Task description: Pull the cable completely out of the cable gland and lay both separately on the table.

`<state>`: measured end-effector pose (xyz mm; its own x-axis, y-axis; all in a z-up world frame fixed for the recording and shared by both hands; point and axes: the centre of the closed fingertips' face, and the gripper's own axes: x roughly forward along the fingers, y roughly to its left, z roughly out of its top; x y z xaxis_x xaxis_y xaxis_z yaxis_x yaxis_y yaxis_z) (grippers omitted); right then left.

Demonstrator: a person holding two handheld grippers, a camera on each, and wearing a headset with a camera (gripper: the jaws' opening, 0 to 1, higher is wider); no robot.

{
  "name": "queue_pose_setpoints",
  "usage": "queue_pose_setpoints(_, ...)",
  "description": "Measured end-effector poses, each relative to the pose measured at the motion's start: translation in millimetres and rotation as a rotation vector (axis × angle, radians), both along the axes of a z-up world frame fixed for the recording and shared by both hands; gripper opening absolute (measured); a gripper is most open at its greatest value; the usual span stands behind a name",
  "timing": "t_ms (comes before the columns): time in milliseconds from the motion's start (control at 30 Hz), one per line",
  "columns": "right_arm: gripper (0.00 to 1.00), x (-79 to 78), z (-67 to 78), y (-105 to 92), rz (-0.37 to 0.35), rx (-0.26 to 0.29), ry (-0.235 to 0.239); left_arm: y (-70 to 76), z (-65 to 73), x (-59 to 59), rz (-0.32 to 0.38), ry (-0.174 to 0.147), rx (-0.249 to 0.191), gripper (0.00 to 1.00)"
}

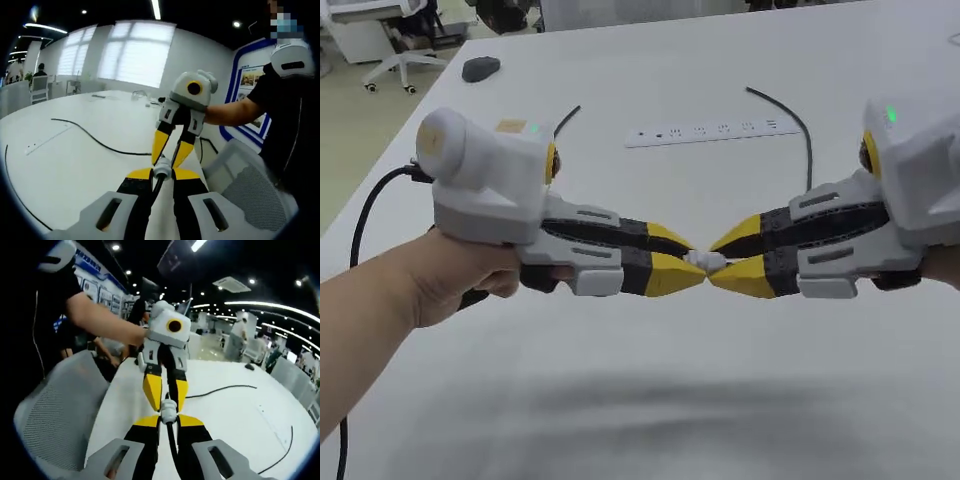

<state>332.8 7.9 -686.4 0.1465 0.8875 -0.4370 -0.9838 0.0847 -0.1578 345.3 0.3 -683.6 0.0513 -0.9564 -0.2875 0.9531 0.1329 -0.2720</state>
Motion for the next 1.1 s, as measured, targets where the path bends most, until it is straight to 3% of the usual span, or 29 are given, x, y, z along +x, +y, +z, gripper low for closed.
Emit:
queue_pose_setpoints(100, 0.07, -2.9, -1.1, 1.9, 0.009, -0.015, -0.027, -1.0, -1.4, -1.5, 0.000, -0.006, 0.008, 0.15)
queue_pose_setpoints(233, 0.08, -1.1, -2.7, 0.4, -0.006, -0.021, -0.005, -0.9, -2.8, -1.4, 0.002, -0.030, 0.021, 0.15)
queue_pose_setpoints(300, 0.08, 2.1, -9.3, -4.5, -0.023, -0.069, -0.009, 0.3, -3.8, 0.2, 0.010, -0.042, 0.028, 0.15)
queue_pose_setpoints(333, 0.09, 4.0, -17.8, -10.4, -0.021, -0.127, -0.032, 1.1, -4.2, 0.5, 0.015, -0.033, 0.027, 0.15)
queue_pose_setpoints(367, 0.08, 3.6, -21.0, -12.0, -0.011, -0.147, -0.048, 1.8, -4.8, 0.7, 0.018, -0.029, 0.028, 0.15)
queue_pose_setpoints(467, 0.03, 1.6, -21.5, -9.7, -0.012, -0.130, -0.028, 2.4, -7.4, -0.9, 0.016, -0.032, 0.036, 0.15)
queue_pose_setpoints(667, 0.00, 3.1, -21.0, -2.9, -0.011, -0.146, -0.055, -2.0, -10.6, -2.6, 0.014, -0.055, 0.058, 0.15)
queue_pose_setpoints(733, 0.00, 4.2, -24.3, -4.2, -0.005, -0.170, -0.076, -2.0, -11.5, -2.0, 0.016, -0.062, 0.068, 0.15)
queue_pose_setpoints(867, 0.00, 4.5, -24.8, -7.0, -0.013, -0.157, -0.060, -1.7, -12.4, -2.4, 0.016, -0.055, 0.067, 0.15)
queue_pose_setpoints(1100, 0.00, 10.9, -29.6, -18.5, -0.055, -0.190, -0.056, 2.5, -14.5, 0.5, 0.031, -0.070, 0.082, 0.15)
